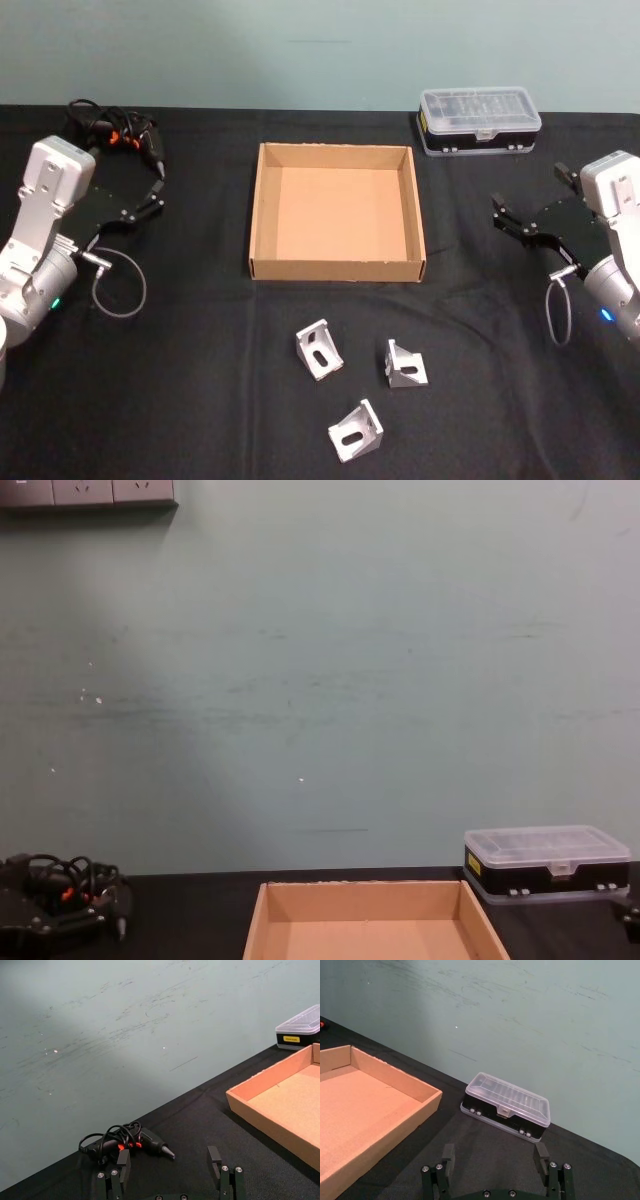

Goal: Use one hand to pick up the angle iron from the table and place it into the box.

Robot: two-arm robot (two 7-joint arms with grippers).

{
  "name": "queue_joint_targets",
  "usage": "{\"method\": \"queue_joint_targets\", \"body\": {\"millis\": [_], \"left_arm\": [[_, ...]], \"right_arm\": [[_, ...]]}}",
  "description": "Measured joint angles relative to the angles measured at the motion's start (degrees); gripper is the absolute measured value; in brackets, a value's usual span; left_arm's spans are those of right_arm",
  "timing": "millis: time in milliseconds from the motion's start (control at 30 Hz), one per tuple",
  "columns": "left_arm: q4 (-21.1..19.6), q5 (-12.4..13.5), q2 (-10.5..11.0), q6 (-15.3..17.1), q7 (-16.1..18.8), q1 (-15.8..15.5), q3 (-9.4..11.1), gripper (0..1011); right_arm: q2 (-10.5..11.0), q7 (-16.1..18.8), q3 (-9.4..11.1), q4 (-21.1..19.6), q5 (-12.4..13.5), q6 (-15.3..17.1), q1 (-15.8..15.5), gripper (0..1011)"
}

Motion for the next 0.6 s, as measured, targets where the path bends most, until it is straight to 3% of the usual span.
{"method": "queue_joint_targets", "body": {"millis": [600], "left_arm": [[0.0,0.0,0.0,0.0,0.0,0.0,0.0,1000]], "right_arm": [[0.0,0.0,0.0,0.0,0.0,0.0,0.0,1004]]}}
